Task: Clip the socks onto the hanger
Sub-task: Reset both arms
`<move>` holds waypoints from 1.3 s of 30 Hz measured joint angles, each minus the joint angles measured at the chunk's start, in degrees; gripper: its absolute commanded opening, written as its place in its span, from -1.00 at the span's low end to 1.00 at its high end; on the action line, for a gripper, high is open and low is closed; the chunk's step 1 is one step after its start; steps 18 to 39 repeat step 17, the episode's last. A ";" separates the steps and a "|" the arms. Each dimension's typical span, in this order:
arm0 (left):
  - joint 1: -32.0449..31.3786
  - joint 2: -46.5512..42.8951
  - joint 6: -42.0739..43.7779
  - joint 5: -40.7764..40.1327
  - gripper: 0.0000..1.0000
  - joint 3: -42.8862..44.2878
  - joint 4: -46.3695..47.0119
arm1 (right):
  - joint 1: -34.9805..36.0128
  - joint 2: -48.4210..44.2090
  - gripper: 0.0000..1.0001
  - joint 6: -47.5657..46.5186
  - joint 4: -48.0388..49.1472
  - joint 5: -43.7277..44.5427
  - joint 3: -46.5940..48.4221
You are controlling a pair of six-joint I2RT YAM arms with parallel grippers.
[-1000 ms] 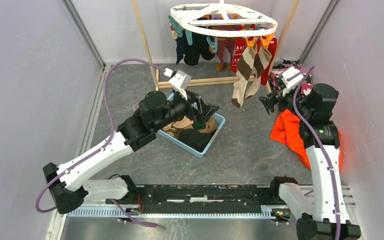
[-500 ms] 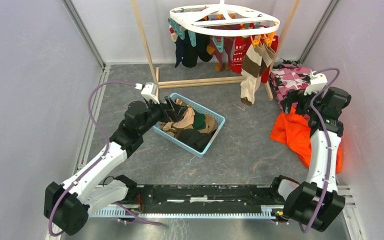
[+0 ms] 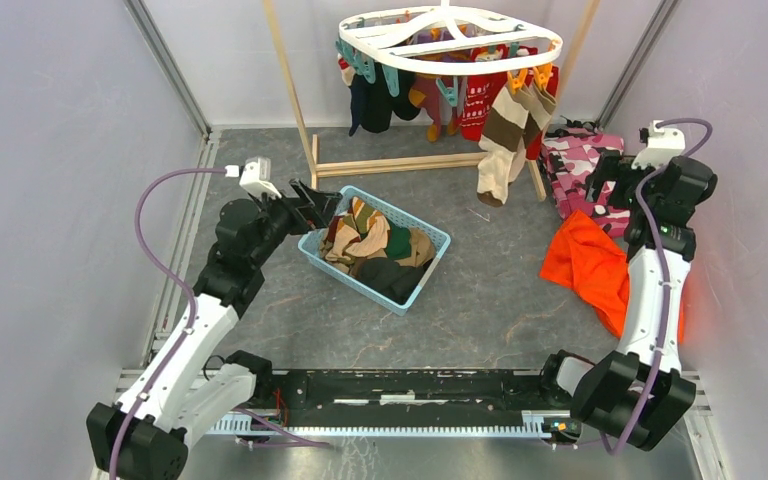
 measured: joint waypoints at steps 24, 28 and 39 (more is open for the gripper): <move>0.09 -3.69 3.15 1.20 1.00 7.08 -11.89 | 0.00 2.19 0.96 -1.20 -5.60 0.42 8.20; 0.09 -3.69 3.15 1.20 1.00 7.08 -11.89 | 0.00 2.19 0.96 -1.20 -5.60 0.42 8.20; 0.09 -3.69 3.15 1.20 1.00 7.08 -11.89 | 0.00 2.19 0.96 -1.20 -5.60 0.42 8.20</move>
